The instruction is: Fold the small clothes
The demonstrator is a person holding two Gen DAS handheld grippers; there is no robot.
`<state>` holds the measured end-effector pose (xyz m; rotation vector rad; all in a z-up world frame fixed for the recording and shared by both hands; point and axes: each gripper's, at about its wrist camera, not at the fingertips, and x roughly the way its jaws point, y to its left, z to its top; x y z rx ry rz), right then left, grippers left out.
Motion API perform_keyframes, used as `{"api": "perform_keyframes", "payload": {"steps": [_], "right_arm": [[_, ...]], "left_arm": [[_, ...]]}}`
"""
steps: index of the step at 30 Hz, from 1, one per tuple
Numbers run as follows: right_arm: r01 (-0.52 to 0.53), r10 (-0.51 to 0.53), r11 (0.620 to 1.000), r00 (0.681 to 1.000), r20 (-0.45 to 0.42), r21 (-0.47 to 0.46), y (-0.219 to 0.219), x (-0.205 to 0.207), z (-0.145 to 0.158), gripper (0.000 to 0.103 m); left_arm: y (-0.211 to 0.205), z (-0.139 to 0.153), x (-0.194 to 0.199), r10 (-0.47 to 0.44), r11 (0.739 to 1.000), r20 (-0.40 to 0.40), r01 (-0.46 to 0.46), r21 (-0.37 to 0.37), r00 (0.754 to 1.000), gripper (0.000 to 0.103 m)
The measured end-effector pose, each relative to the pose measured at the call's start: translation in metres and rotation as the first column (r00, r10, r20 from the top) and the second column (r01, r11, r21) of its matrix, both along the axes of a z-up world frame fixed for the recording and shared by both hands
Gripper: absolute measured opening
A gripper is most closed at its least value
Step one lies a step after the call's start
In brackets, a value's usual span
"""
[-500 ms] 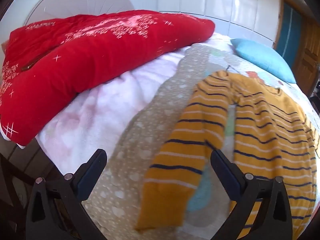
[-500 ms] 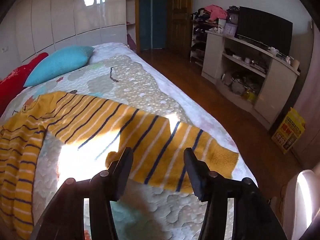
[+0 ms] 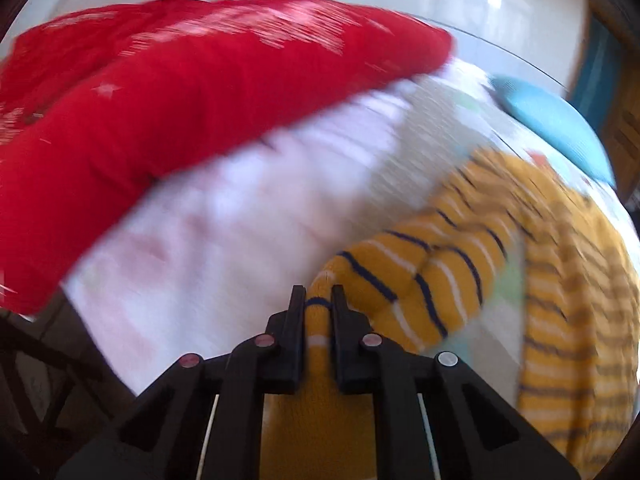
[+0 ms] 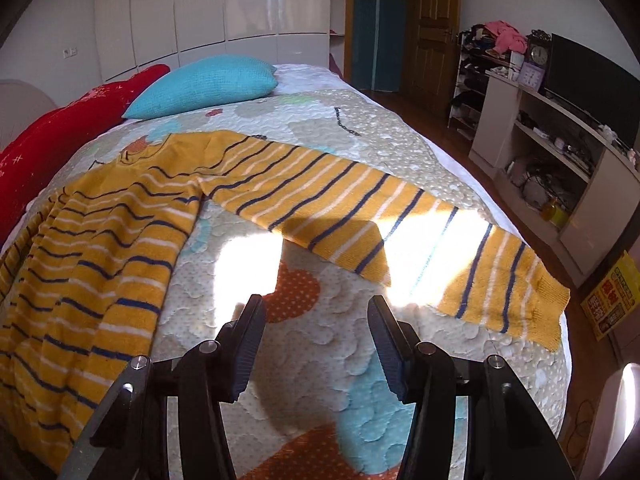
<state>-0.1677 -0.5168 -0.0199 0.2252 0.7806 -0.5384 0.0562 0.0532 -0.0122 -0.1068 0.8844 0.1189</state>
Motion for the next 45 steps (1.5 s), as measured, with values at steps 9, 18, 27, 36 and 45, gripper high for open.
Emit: {"api": "perform_keyframes", "payload": {"steps": [9,18,27,36,45], "right_arm": [[-0.121,0.12,0.989,0.993,0.012,0.087,0.027,0.018,-0.01,0.058],[-0.332,0.309,0.864,0.943,0.121,0.379,0.06,0.003,-0.044,0.065],[-0.406,0.391,0.842,0.913,0.117,0.356,0.102,0.01,-0.053,0.025],[-0.378,0.356,0.818,0.925,0.136,0.433,0.088,-0.023,-0.052,0.009],[-0.131,0.058,0.916,0.978,0.198,0.379,0.012,-0.074,-0.037,0.032]], "left_arm": [[0.049,0.033,-0.023,0.106,0.993,0.029,-0.104,-0.057,0.994,0.034],[-0.076,-0.003,-0.102,-0.334,0.897,-0.009,0.315,-0.31,0.943,0.051],[-0.158,-0.024,-0.141,-0.444,0.889,-0.054,0.432,-0.154,0.894,0.015],[-0.111,-0.005,-0.162,-0.362,0.924,-0.093,0.343,-0.169,0.928,0.0],[-0.083,0.022,-0.173,-0.311,0.93,0.013,0.307,-0.202,0.95,0.034]]}}
